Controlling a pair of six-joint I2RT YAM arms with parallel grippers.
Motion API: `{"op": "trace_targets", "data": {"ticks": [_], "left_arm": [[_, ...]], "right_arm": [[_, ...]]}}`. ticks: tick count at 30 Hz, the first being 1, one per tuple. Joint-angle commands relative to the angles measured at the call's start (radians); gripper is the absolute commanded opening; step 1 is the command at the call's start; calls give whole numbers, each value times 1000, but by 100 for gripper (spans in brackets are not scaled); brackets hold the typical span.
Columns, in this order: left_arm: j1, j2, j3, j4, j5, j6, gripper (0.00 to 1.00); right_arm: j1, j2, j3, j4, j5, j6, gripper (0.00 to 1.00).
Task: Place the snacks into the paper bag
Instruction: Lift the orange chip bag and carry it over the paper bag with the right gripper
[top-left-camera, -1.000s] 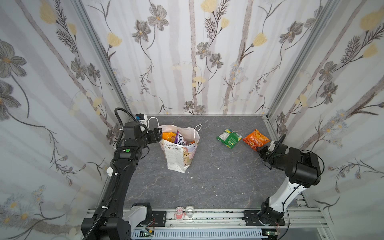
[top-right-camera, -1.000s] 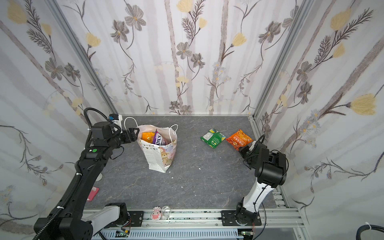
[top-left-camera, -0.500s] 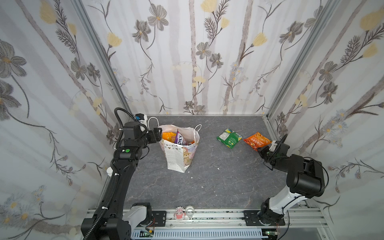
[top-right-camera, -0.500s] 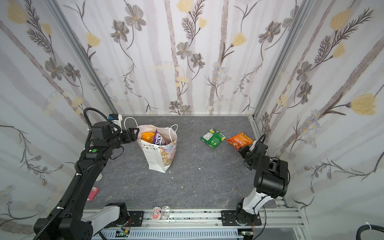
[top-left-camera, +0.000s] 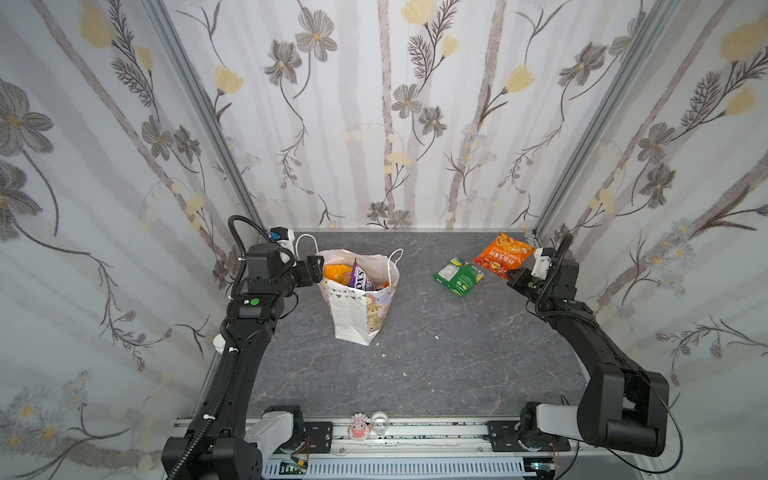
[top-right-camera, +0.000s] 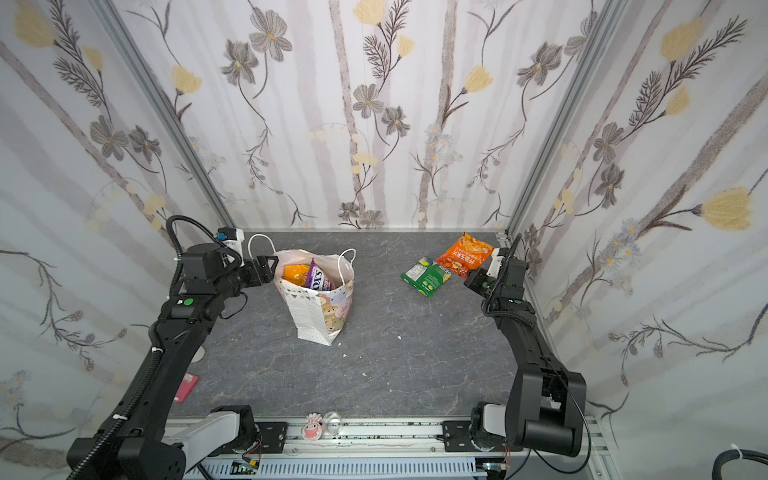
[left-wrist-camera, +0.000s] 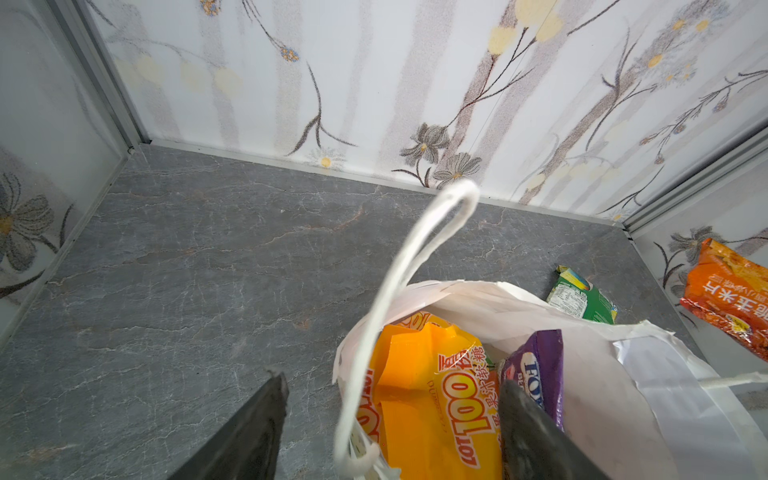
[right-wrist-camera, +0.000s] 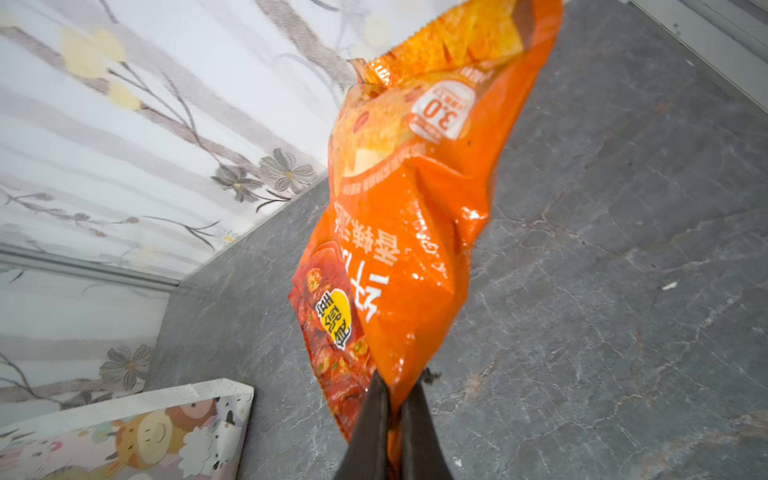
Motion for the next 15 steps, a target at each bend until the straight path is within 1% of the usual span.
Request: {"op": "trace_targets", "data": {"ticks": [1, 6, 10, 15], "left_arm": [[0, -5, -3, 29, -4, 9, 80], [0, 6, 0, 25, 13, 7, 80], [0, 1, 0, 24, 18, 5, 80], [0, -2, 0, 28, 30, -1, 80]], "right_arm": [[65, -44, 73, -160, 88, -78, 0], [200, -76, 247, -343, 206, -142, 0], [316, -96, 361, -451, 305, -148, 0], [522, -99, 527, -568, 453, -134, 0]]}}
